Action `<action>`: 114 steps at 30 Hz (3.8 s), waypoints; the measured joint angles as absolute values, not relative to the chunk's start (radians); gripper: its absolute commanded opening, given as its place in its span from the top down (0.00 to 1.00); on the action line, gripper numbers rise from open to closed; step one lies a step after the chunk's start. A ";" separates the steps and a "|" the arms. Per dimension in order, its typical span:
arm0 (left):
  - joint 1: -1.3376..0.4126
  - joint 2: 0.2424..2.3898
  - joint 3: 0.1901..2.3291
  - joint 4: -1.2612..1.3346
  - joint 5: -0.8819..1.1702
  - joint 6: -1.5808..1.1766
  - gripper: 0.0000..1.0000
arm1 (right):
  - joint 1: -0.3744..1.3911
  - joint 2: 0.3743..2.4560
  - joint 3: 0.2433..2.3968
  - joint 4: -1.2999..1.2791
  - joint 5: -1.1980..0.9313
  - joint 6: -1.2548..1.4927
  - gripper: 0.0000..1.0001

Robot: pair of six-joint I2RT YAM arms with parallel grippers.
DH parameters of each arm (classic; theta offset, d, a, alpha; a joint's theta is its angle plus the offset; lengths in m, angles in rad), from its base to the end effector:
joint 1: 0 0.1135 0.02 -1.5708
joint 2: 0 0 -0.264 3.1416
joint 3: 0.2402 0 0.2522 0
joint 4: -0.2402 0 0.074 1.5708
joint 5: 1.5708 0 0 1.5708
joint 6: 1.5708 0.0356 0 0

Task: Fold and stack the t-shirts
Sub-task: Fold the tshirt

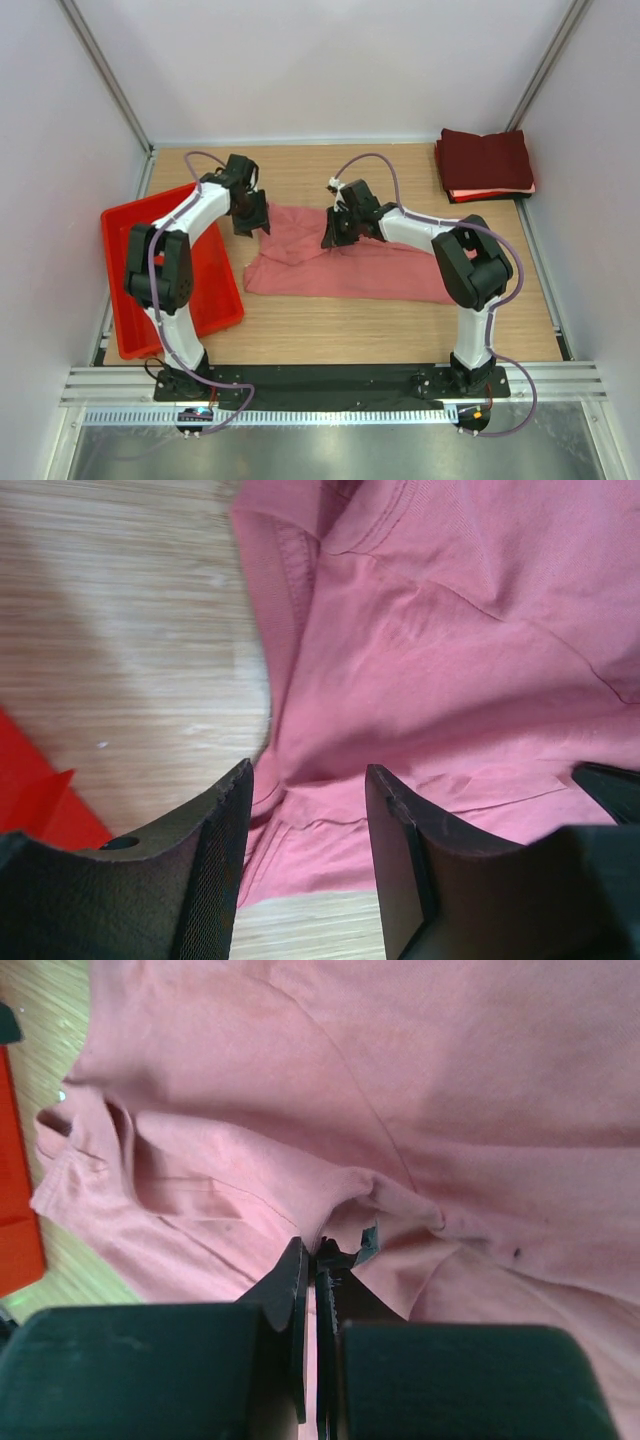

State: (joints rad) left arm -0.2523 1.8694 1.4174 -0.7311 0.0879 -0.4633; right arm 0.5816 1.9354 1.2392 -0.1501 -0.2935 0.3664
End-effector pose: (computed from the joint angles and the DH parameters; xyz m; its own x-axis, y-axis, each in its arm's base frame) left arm 0.3726 -0.0993 0.2115 -0.9275 -0.2206 -0.3019 -0.1494 0.9588 -0.2417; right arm 0.3388 0.2350 0.1682 -0.8300 -0.1352 -0.5412 -0.4164 0.7958 0.4397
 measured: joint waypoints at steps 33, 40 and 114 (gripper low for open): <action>-0.315 1.766 1.261 -0.724 0.225 -0.483 0.52 | 0.582 1.889 1.237 -0.321 -0.326 0.458 0.99; -0.320 1.695 1.179 -0.726 0.171 -0.493 0.54 | 0.582 1.889 1.236 -0.321 -0.337 0.471 0.99; -0.345 1.684 1.185 -0.867 0.078 -0.527 0.63 | 0.513 1.791 1.190 -0.482 -0.302 0.551 0.74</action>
State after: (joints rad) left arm -0.3454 1.6840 1.1851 -0.8673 0.0784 -0.5266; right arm 0.5125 1.7912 1.1900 -0.4824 -0.3023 0.5514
